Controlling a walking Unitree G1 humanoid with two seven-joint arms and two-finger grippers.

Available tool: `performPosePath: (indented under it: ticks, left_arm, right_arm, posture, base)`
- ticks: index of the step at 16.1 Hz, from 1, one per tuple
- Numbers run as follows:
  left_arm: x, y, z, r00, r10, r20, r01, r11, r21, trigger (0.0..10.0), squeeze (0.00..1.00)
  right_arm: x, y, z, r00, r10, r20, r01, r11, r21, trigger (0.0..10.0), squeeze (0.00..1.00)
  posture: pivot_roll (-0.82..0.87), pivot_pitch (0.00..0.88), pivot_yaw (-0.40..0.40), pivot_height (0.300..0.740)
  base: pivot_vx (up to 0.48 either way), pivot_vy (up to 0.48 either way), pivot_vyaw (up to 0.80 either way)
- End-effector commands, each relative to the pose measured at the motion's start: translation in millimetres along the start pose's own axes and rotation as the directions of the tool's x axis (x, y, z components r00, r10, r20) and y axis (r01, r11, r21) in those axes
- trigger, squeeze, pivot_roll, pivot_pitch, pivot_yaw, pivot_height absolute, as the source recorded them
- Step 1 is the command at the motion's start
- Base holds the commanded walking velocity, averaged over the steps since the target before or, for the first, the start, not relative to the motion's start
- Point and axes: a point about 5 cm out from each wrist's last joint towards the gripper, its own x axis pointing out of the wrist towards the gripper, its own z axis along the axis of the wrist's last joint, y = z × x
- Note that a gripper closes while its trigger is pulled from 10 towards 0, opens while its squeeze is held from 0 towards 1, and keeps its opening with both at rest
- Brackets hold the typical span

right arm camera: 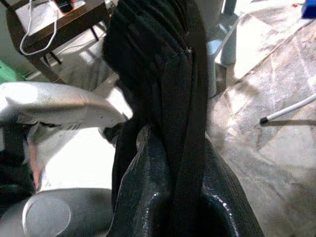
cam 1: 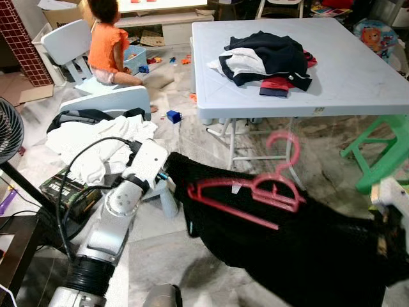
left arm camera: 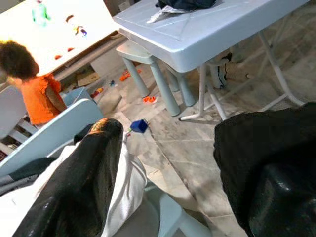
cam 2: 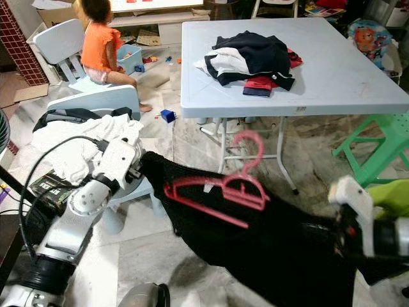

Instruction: Hang hanger

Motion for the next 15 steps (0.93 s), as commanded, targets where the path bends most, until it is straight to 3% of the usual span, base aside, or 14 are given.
performPosePath:
  ticks: [1,3,5,7,9,11,12,13,14,15]
  left_arm:
    - [-1.2,19.0,-5,0.997,0.077,-0.023,-0.077,0.997,0.015,10.0,0.00]
    - [-0.6,20.8,-6,0.997,0.077,-0.024,-0.077,0.997,0.014,10.0,0.00]
    - [1.6,19.1,-7,0.998,0.065,-0.021,-0.065,0.998,0.013,10.0,0.00]
    - [2.1,17.5,-7,0.998,0.055,-0.020,-0.055,0.998,0.016,10.0,0.00]
    - [1.9,10.7,-4,1.000,0.008,-0.008,-0.008,1.000,0.009,10.0,0.00]
    - [0.7,-0.8,1,0.997,-0.071,0.026,0.072,0.997,-0.032,10.0,0.00]
    - [-2.9,-16.2,9,0.981,-0.175,0.079,0.180,0.982,-0.060,10.0,0.14]
    - [-5.4,-26.9,13,0.963,-0.246,0.109,0.251,0.967,-0.036,10.0,0.81]
    - [-9.1,-39.2,17,0.935,-0.328,0.134,0.333,0.943,-0.016,10.0,1.00]
    - [-11.0,-45.1,18,0.920,-0.367,0.141,0.370,0.929,-0.001,10.0,1.00]
  right_arm:
    - [-11.3,2.9,10,0.999,0.031,0.029,-0.031,0.999,-0.019,10.0,0.00]
    - [-19.5,9.7,34,0.982,0.096,0.161,-0.094,0.995,-0.017,10.0,0.00]
    - [-26.8,6.1,60,0.936,0.107,0.335,-0.099,0.994,-0.039,10.0,0.00]
    - [-25.4,3.1,75,0.889,0.104,0.447,-0.094,0.995,-0.045,10.0,0.00]
    - [-21.6,-6.7,85,0.831,0.022,0.555,-0.024,1.000,-0.004,10.0,0.00]
    - [-9.3,-19.7,91,0.809,-0.085,0.581,0.080,0.996,0.035,10.0,0.00]
    - [7.9,-30.1,95,0.792,-0.187,0.581,0.188,0.980,0.061,10.0,0.00]
    - [19.6,-35.5,97,0.783,-0.240,0.574,0.243,0.967,0.073,10.0,0.00]
    - [33.5,-38.5,100,0.775,-0.296,0.558,0.315,0.947,0.065,10.0,0.00]
    - [41.3,-38.9,100,0.783,-0.313,0.538,0.344,0.938,0.045,10.0,0.00]
  posture:
    - [-0.06,0.010,0.021,0.740]
    - [-0.07,0.009,0.023,0.740]
    - [-0.07,0.006,0.024,0.740]
    - [-0.07,0.006,0.022,0.740]
    - [-0.06,0.007,0.020,0.740]
    - [-0.06,0.007,0.020,0.740]
    - [-0.06,0.007,0.020,0.740]
    - [-0.05,0.006,0.020,0.740]
    - [-0.05,0.006,0.020,0.740]
    - [-0.05,0.006,0.021,0.740]
  base:
    - [0.000,0.000,0.00]
    - [0.000,0.000,0.00]
    - [0.000,0.000,0.00]
    - [0.000,0.000,0.00]
    - [0.000,0.000,0.00]
    - [0.000,0.000,0.00]
    - [0.000,0.000,0.00]
    - [0.000,0.000,0.00]
    - [0.000,0.000,0.00]
    - [0.000,0.000,0.00]
